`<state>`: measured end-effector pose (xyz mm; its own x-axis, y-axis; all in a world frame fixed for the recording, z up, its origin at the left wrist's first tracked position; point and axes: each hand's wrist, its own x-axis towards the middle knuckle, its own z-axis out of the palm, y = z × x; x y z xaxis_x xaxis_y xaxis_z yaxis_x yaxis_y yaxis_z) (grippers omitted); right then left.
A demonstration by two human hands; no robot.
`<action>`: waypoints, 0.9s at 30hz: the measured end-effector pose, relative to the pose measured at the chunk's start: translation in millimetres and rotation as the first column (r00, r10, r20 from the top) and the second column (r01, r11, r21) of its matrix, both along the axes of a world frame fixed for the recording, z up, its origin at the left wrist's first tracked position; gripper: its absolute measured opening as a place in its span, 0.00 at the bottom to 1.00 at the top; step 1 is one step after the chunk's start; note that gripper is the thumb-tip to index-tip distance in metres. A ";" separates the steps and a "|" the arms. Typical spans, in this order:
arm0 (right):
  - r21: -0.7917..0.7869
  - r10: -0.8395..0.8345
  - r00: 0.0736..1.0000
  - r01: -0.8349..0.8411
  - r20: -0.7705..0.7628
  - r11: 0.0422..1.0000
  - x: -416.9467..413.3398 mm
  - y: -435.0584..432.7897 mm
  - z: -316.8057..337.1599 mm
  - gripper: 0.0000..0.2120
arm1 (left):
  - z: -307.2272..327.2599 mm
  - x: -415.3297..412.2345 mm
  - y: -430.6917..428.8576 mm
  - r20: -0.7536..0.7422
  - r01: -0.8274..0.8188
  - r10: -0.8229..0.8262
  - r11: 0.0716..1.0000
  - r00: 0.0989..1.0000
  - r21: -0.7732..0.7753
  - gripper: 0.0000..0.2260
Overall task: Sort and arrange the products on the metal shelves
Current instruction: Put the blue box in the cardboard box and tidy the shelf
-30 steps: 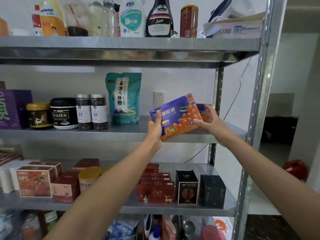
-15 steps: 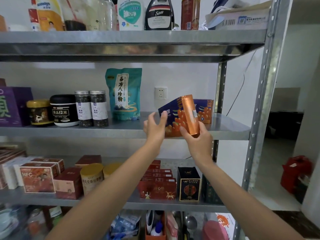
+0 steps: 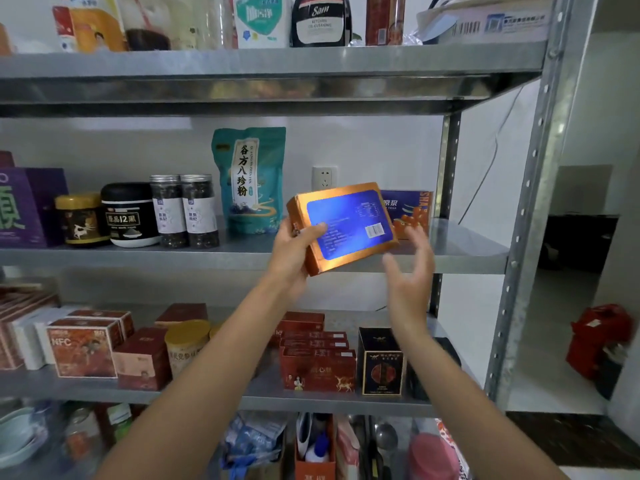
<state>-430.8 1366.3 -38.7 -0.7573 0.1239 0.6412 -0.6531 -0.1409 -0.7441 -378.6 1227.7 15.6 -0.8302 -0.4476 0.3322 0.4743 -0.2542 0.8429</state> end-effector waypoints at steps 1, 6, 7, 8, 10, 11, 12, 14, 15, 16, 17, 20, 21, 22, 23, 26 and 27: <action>-0.076 0.061 0.989 -0.051 0.138 0.996 -5.9 6.6 10.0 0.27 | -3.5 1.3 -7.0 -0.012 0.056 -0.056 0.998 0.998 0.018 0.12; -0.307 0.665 0.668 -0.589 0.336 0.747 -20.8 20.4 21.2 0.28 | -17.4 -3.4 -20.1 0.002 0.246 -0.247 0.965 0.969 0.090 0.26; -0.328 0.729 0.609 -0.651 0.314 0.685 -19.9 18.5 17.8 0.24 | -20.2 -4.9 -19.3 0.008 0.254 -0.255 0.965 0.967 0.070 0.28; -0.360 0.764 0.575 -0.674 0.292 0.645 -18.6 15.8 15.5 0.22 | -23.0 -6.3 -18.7 0.015 0.255 -0.256 0.965 0.967 0.061 0.28; -0.447 0.771 0.574 -0.633 0.276 0.632 -16.7 9.9 11.2 0.24 | -28.5 -8.9 -17.2 0.047 0.235 -0.239 0.969 0.970 0.073 0.27; -0.484 0.761 0.588 -0.600 0.274 0.638 -15.8 6.9 8.5 0.23 | -30.5 -10.0 -15.3 0.078 0.196 -0.201 0.978 0.976 0.065 0.25; -0.508 0.751 0.603 -0.573 0.270 0.643 -14.5 4.1 5.5 0.22 | -32.2 -11.8 -12.3 0.114 0.132 -0.135 0.991 0.984 0.032 0.21; -0.530 0.726 0.635 -0.535 0.262 0.659 -12.8 -0.4 -1.7 0.18 | -36.2 -18.1 -6.5 0.176 -0.040 0.054 0.996 0.983 -0.080 0.14; -0.539 0.719 0.644 -0.520 0.263 0.663 -11.1 -2.0 -4.9 0.19 | -38.2 -20.5 -3.7 0.191 -0.122 0.145 0.984 0.971 -0.127 0.12; -0.547 0.721 0.639 -0.516 0.267 0.659 -9.2 -2.8 -7.2 0.21 | -39.7 -21.9 -0.8 0.197 -0.179 0.208 0.971 0.958 -0.157 0.12; -0.551 0.730 0.626 -0.520 0.275 0.653 -7.3 -2.8 -9.0 0.23 | -41.4 -21.9 1.2 0.197 -0.213 0.245 0.962 0.949 -0.172 0.13; -0.507 0.754 0.567 -0.567 0.330 0.649 -8.6 1.9 -15.4 0.21 | -43.5 -18.2 0.7 0.201 -0.261 0.297 0.947 0.934 -0.186 0.13; -0.465 0.743 0.558 -0.582 0.369 0.668 -9.1 5.5 -17.0 0.20 | -43.2 -16.4 -1.1 0.201 -0.268 0.304 0.945 0.931 -0.188 0.12; -0.398 0.715 0.568 -0.594 0.408 0.699 -10.4 9.9 -18.6 0.21 | -42.9 -14.8 -3.3 0.194 -0.272 0.309 0.942 0.931 -0.195 0.12; -0.320 0.682 0.590 -0.607 0.432 0.728 -12.2 14.6 -20.4 0.22 | -43.0 -13.4 -5.1 0.188 -0.269 0.309 0.940 0.932 -0.211 0.11; -0.231 0.671 0.611 -0.643 0.421 0.730 -13.9 24.8 -20.3 0.24 | -48.6 -10.6 -6.8 0.181 -0.242 0.293 0.935 0.939 -0.258 0.10; -0.237 0.671 0.617 -0.638 0.412 0.733 -13.1 25.7 -19.1 0.24 | -51.2 -10.0 -5.8 0.184 -0.233 0.282 0.939 0.942 -0.252 0.10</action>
<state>-444.0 1392.0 -57.8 -0.8415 -0.4919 0.2233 0.0293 -0.4544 -0.8903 -388.6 1221.9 -35.6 -0.7586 -0.5904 0.2755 0.3001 0.0587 0.9521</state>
